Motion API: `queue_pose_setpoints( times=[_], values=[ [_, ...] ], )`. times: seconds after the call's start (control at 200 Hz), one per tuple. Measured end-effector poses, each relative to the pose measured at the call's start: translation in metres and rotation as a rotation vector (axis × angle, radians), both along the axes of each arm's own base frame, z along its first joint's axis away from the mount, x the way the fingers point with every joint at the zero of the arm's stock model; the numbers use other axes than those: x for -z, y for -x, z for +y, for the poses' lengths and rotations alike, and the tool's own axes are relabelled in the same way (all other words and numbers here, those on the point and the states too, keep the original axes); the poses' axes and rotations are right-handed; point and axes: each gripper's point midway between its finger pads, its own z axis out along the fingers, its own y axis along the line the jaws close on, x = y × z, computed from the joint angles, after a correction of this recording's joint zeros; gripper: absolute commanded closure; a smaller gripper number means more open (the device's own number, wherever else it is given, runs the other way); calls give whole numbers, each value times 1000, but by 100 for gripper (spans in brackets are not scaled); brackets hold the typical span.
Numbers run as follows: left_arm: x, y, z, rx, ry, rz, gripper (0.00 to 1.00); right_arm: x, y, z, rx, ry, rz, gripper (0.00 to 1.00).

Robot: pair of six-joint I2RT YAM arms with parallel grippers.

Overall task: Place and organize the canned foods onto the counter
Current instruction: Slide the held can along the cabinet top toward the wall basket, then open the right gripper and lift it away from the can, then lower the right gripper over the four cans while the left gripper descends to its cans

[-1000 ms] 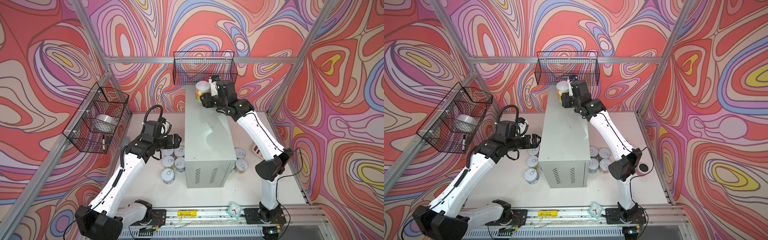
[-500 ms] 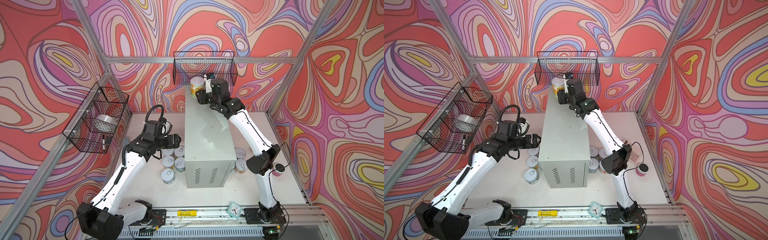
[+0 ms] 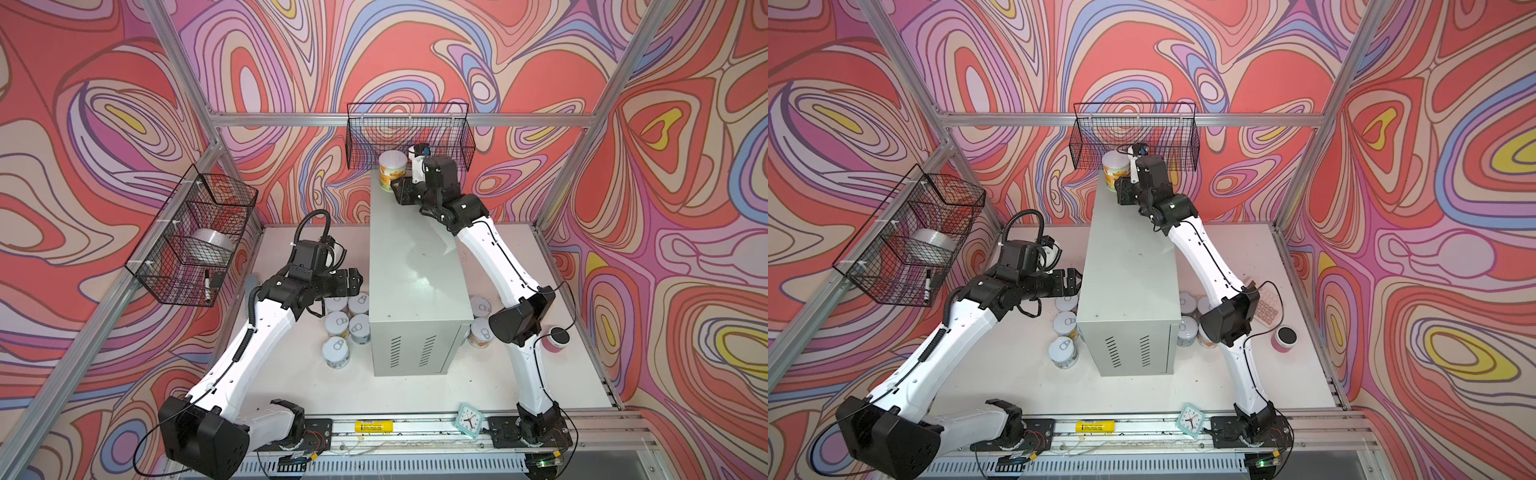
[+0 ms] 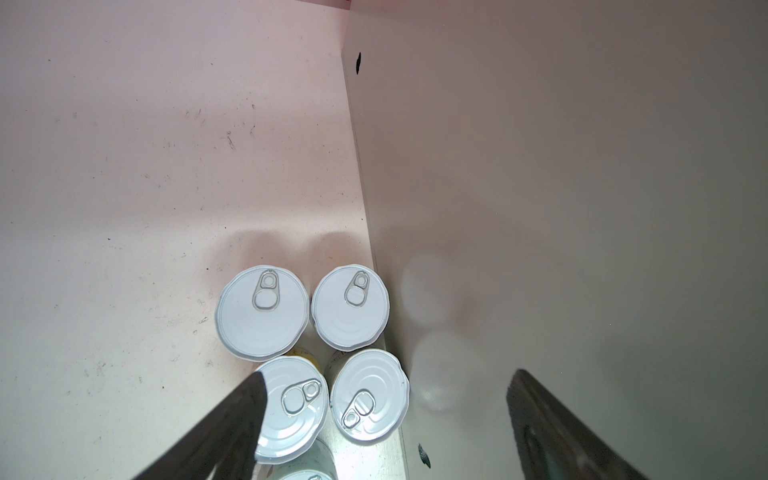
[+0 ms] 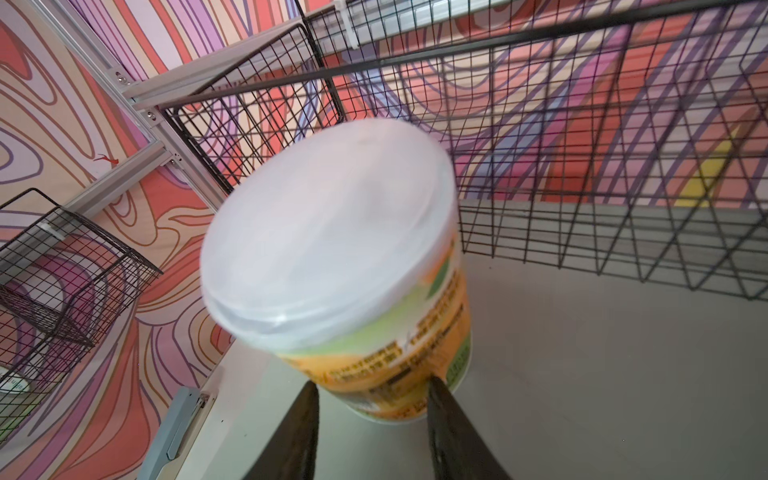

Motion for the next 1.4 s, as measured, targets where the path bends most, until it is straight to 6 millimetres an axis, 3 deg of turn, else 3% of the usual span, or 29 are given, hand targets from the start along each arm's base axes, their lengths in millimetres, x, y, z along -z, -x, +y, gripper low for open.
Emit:
queue_pose_setpoints(
  times=[0.125, 0.295, 0.426, 0.541, 0.671, 0.791, 0.846, 0.951, 1.021, 1.092, 1.282, 1.397],
  values=[
    [0, 0, 0, 1, 1, 1, 0, -1, -1, 1, -19, -23, 8, 54],
    [-2, 0, 2, -6, -3, -8, 0, -1, -4, -2, -28, -45, 17, 36],
    [-10, 2, 6, -27, -10, -35, 0, 0, -2, -7, -20, -40, 24, 36],
    [-18, 3, 16, -65, -29, -68, 0, -7, 6, -23, 17, -21, 25, 32],
    [-23, 5, 25, -101, -54, -90, 0, -34, 35, -52, 68, 0, -3, 23],
    [-20, 12, 28, -105, -56, -99, 0, -74, 78, -88, 126, -1, -59, 15],
    [-18, 17, 30, -107, -53, -100, 0, -89, 100, -105, 158, -2, -81, 2],
    [-21, 21, 33, -129, -40, -110, 0, -99, 136, -138, 226, 9, -90, 2],
    [-24, 21, 36, -154, -34, -116, 0, -90, 153, -156, 276, 38, -60, 2],
    [-26, 22, 38, -169, -27, -122, 0, -65, 165, -171, 316, 89, -8, 2],
    [-6, 40, 35, -143, 18, -116, 0, 44, 201, -200, 377, 233, 229, 5],
    [4, 45, 29, -121, 41, -89, 0, 93, 233, -218, 412, 257, 354, 5]
  ],
)
